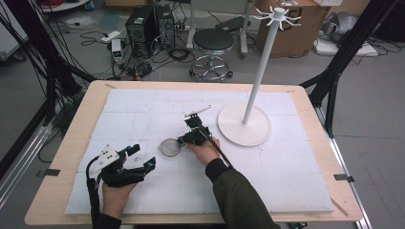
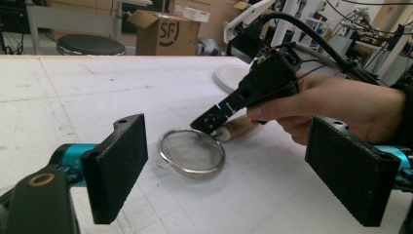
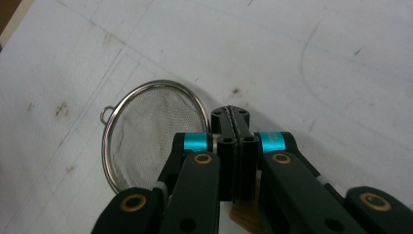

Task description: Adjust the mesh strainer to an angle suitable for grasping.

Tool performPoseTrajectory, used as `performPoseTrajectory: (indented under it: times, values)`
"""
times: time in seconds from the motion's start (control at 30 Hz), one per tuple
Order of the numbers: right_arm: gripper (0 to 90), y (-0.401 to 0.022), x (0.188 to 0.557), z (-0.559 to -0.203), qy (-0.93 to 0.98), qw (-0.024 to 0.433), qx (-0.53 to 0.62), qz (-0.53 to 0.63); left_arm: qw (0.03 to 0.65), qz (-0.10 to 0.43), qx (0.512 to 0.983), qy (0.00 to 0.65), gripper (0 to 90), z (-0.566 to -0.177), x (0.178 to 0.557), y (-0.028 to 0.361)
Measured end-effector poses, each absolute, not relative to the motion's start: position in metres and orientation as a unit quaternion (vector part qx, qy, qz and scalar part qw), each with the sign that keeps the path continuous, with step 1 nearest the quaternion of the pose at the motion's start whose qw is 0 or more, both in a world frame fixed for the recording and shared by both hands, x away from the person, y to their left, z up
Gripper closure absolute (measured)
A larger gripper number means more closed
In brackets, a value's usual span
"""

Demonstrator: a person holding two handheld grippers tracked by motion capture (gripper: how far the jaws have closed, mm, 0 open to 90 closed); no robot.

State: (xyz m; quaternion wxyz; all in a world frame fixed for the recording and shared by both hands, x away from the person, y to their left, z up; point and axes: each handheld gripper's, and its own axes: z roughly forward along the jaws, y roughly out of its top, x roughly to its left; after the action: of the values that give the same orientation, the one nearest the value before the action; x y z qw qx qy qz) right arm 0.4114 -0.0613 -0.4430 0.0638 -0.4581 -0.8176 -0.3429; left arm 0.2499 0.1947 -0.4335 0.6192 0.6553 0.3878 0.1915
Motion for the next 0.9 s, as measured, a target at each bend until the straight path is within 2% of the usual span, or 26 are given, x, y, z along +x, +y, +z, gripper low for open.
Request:
performPoseTrajectory:
  times: [0.9]
  values:
    - [90.0, -0.101, 0.359, -0.446, -0.830, 0.081, -0.425, -0.353, 0.614, 0.192, 0.658, 0.391, 16.2, -0.435, 0.251, 0.193]
